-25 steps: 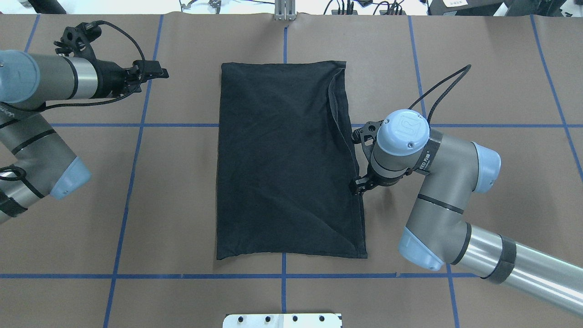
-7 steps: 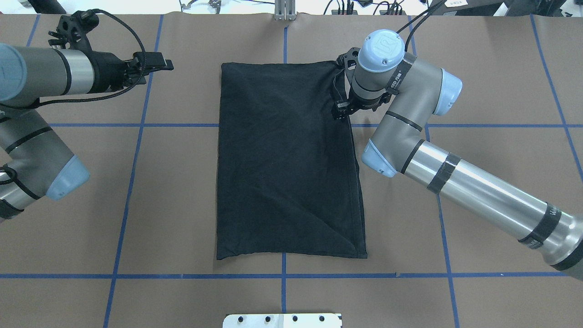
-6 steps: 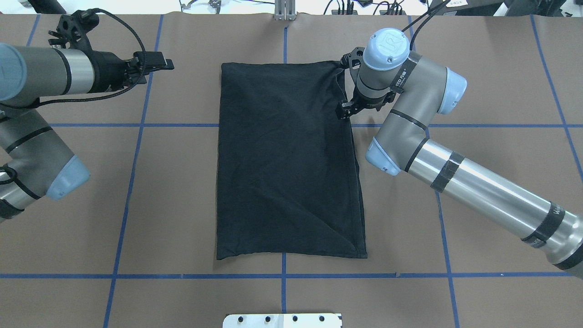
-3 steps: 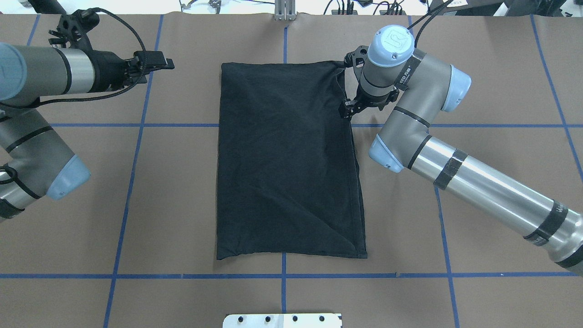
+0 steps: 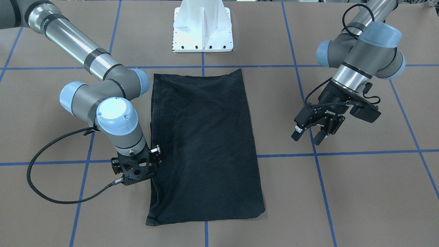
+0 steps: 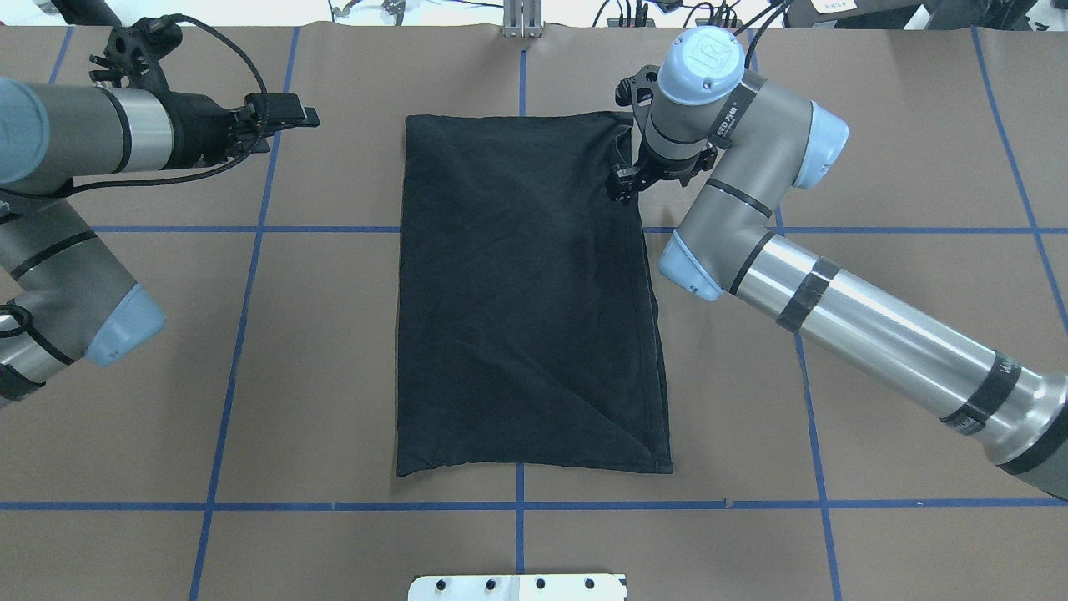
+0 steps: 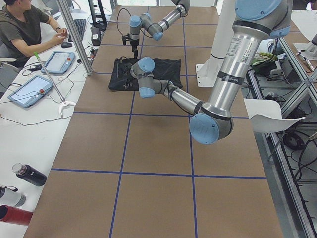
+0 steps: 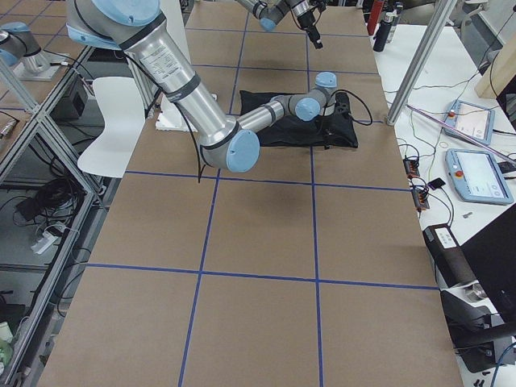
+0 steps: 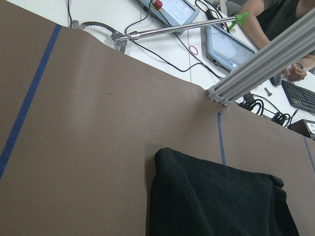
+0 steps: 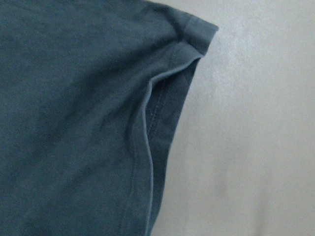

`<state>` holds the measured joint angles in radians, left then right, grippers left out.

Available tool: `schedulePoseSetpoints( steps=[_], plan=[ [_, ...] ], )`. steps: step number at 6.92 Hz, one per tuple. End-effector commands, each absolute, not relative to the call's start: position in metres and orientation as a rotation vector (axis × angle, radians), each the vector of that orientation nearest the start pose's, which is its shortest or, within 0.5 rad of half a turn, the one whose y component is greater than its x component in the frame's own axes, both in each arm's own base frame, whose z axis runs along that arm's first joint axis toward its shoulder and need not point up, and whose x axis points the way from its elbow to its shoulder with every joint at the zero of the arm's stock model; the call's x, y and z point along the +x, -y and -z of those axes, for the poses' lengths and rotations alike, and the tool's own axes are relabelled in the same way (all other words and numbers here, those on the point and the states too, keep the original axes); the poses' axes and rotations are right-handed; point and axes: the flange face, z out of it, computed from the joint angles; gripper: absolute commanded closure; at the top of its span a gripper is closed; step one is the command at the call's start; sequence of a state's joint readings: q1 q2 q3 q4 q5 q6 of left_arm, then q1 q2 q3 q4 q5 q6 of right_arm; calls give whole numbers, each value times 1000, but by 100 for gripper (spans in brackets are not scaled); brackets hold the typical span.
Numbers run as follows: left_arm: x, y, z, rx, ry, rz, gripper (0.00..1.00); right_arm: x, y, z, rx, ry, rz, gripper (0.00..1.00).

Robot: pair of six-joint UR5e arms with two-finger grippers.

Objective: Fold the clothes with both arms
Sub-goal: 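Move the right gripper along the edge to the shirt's far corner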

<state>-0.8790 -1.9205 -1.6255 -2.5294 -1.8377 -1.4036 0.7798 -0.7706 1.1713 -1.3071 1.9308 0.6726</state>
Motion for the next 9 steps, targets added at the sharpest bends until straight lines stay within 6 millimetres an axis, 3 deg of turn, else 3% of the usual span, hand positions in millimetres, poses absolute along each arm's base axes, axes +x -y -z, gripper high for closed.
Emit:
schedulePoseSetpoints(
  steps=[1,6,8,9],
  plan=[
    [314,546,-330,485,-1294,415,0,-514,651,-337,301,703,226,0],
    [314,546,-330,485,-1294,415,0,-498,669,-356,280,684,198,0],
    [314,546,-330,484,-1294,413,0,-483,678,-337,286,721,188,0],
    [313,545,-324,489,-1303,412,0,-465,680,-315,284,780,192,0]
  ],
)
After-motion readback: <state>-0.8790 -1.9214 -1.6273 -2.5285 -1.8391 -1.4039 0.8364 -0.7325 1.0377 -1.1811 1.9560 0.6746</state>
